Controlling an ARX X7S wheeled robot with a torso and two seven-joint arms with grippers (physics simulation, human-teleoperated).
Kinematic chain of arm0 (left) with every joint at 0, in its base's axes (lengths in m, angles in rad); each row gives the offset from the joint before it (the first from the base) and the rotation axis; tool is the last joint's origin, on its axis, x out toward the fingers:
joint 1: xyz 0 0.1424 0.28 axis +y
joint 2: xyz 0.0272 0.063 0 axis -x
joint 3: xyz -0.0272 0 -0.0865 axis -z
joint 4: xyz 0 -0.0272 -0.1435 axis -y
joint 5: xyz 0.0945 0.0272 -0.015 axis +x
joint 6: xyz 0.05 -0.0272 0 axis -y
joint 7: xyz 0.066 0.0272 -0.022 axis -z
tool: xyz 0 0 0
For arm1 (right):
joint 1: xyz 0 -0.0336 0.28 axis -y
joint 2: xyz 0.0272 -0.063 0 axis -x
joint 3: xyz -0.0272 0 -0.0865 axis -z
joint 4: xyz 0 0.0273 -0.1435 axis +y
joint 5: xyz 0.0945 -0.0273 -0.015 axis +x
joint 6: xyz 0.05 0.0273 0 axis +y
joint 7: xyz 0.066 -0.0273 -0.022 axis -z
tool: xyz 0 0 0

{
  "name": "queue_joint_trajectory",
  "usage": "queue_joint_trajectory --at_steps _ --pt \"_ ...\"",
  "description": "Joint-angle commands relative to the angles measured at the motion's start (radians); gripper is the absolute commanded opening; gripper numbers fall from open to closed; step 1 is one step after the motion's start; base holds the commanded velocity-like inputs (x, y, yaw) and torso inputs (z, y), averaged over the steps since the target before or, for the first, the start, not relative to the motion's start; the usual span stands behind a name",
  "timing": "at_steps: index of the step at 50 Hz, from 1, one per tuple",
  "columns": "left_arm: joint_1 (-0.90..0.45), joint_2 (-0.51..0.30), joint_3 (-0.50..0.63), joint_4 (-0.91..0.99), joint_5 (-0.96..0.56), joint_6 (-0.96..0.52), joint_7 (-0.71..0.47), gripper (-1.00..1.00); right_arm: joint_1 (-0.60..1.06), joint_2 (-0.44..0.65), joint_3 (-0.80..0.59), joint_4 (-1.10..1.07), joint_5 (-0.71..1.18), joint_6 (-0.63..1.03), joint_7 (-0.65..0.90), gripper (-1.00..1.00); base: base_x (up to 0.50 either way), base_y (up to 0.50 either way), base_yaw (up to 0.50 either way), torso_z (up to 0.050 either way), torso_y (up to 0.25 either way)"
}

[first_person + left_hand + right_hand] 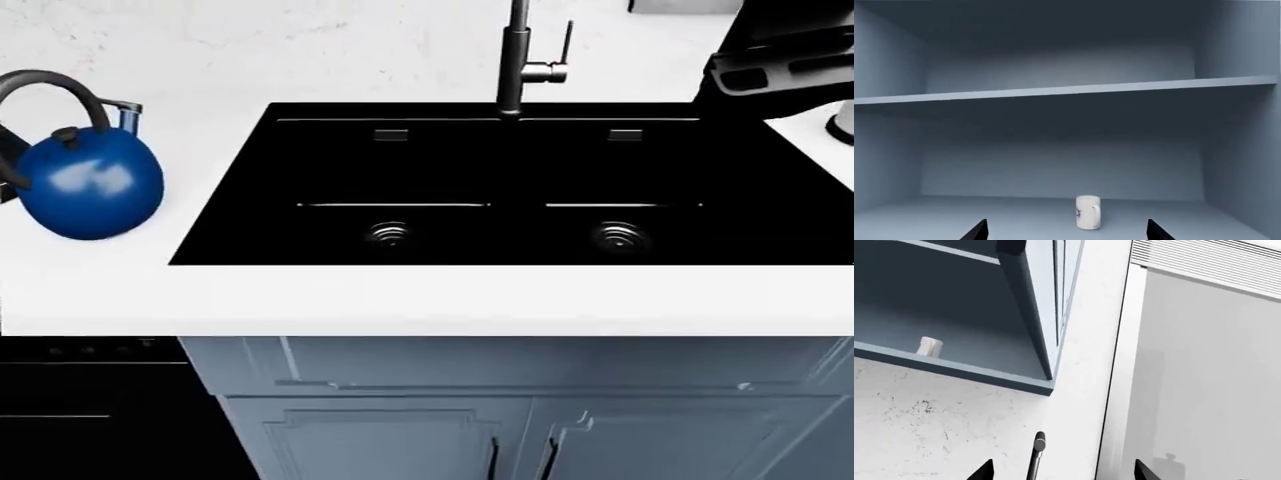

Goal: Pick the kettle from the counter and place it on the tray. Then pick the mug from the cabinet and place it on the tray. Then close the cabinet doors.

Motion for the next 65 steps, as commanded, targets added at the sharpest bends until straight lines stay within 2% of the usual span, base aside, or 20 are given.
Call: queue_joint_trajectory --at_steps 1,45,51,58,65 --pt "0.0 0.0 -0.027 -0.016 0.037 0.007 0.013 1.0 0.042 0.007 -0.013 0.013 0.027 0.002 0.017 1.0 0.5 0.0 0.0 0.0 0.0" --pt "0.0 -0.001 -0.053 -0.111 0.076 0.061 0.028 1.0 -0.024 -0.017 -0.025 0.016 -0.073 -0.008 -0.038 1.0 0.5 0.0 0.0 0.0 0.001" --pt "0.0 -0.002 -0.05 -0.194 0.071 0.101 0.025 1.0 -0.055 -0.022 -0.034 0.012 -0.107 -0.002 -0.049 1.0 0.08 0.0 0.0 0.0 0.002" --pt "0.009 -0.003 -0.018 -0.48 0.015 0.266 -0.017 1.0 -0.116 -0.033 -0.031 0.008 -0.181 -0.011 -0.09 1.0 0.0 0.0 0.0 0.0 0.0" --pt "0.162 -0.014 -0.027 -0.484 -0.003 0.274 -0.051 1.0 -0.165 -0.042 -0.032 0.009 -0.246 -0.021 -0.134 1.0 0.0 0.0 0.0 0.0 0.0"
